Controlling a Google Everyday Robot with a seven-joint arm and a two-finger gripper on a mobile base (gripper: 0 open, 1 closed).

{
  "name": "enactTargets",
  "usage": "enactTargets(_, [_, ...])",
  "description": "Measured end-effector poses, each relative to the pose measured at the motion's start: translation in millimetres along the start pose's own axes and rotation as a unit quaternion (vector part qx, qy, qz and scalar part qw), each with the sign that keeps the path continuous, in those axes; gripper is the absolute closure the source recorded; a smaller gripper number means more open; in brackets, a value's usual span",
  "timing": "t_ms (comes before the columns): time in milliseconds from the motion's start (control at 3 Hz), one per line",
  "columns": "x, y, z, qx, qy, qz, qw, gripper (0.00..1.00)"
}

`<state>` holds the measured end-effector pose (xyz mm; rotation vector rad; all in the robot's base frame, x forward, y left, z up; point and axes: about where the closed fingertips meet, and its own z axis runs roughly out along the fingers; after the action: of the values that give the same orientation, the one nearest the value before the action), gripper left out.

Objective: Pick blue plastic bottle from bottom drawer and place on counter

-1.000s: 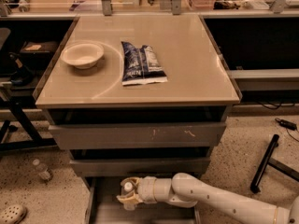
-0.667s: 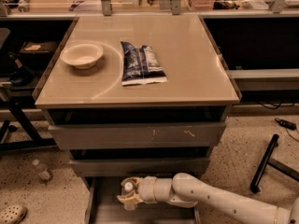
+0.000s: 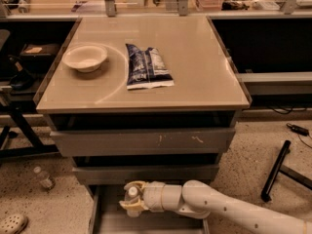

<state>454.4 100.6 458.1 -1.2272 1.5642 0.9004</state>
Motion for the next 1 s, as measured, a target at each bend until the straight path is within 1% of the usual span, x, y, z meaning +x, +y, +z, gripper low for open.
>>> enactTargets(333, [-36.3, 7.9, -20.4, 0.017, -0.001, -0.013, 0.9998, 1.00])
enactTargets(667, [-74.2, 12.2, -38.3, 0.023, 0.010, -0.040, 0.9989, 1.00])
enactTargets(1000, [-75.6, 12.8, -38.4, 0.022, 0.011, -0.040, 0.9989, 1.00])
